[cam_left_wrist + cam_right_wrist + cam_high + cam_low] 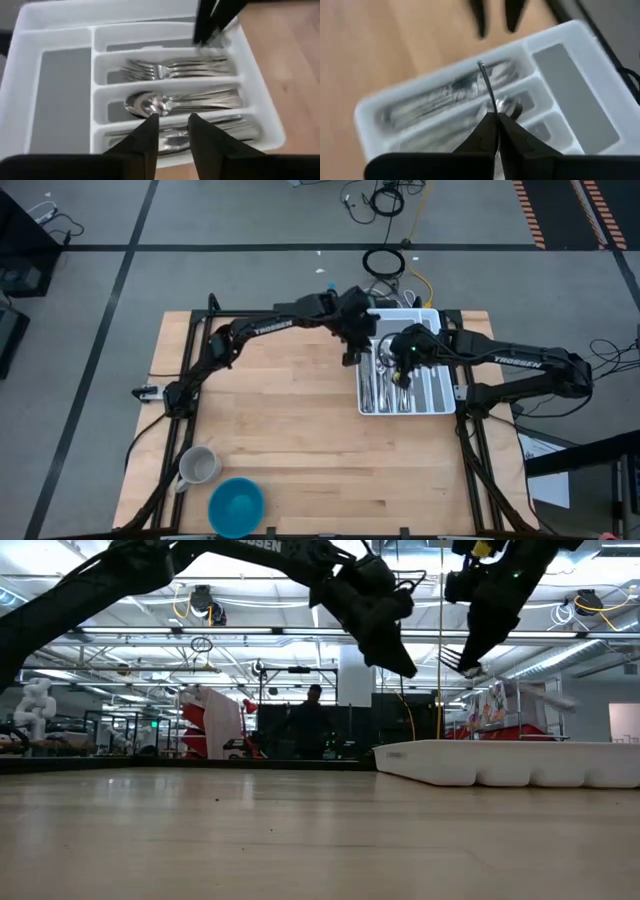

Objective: Sort silverware
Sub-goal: Put the fork into the silverware tray

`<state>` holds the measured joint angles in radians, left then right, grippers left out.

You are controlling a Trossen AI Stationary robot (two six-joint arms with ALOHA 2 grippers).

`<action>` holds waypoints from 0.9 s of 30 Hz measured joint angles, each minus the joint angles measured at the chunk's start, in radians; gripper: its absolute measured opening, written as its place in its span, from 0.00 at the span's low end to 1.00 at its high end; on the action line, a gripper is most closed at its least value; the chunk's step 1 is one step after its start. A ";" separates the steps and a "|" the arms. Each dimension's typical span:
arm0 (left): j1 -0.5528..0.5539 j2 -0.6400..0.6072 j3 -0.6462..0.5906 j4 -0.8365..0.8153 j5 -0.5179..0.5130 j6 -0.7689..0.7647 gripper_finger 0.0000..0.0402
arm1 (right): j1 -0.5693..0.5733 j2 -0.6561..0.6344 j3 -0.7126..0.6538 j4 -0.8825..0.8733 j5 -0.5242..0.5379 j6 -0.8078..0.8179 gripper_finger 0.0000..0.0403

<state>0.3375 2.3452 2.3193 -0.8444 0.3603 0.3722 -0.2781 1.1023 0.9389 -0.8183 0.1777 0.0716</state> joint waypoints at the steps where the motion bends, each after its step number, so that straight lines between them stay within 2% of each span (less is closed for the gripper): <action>1: 0.007 -0.011 0.000 -0.008 0.005 -0.024 0.28 | -0.015 -0.008 -0.020 0.045 0.005 0.023 0.00; 4: 0.022 -0.026 -0.001 -0.013 0.012 -0.124 0.31 | -0.079 -0.053 -0.141 0.215 -0.039 0.137 0.00; 10: 0.034 -0.088 -0.001 -0.036 0.040 -0.155 0.32 | -0.199 -0.231 -0.445 0.537 -0.125 0.337 0.00; 18: 0.027 -0.189 -0.001 0.010 0.065 -0.156 0.32 | -0.343 -0.404 -0.660 0.686 -0.316 0.415 0.00; 27: 0.027 -0.309 -0.001 0.014 0.092 -0.156 0.32 | -0.509 -0.400 -0.784 0.750 -0.507 0.385 0.00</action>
<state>0.3641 2.0365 2.3184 -0.8307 0.4522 0.2161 -0.7874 0.7025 0.1554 -0.0679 -0.3293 0.4568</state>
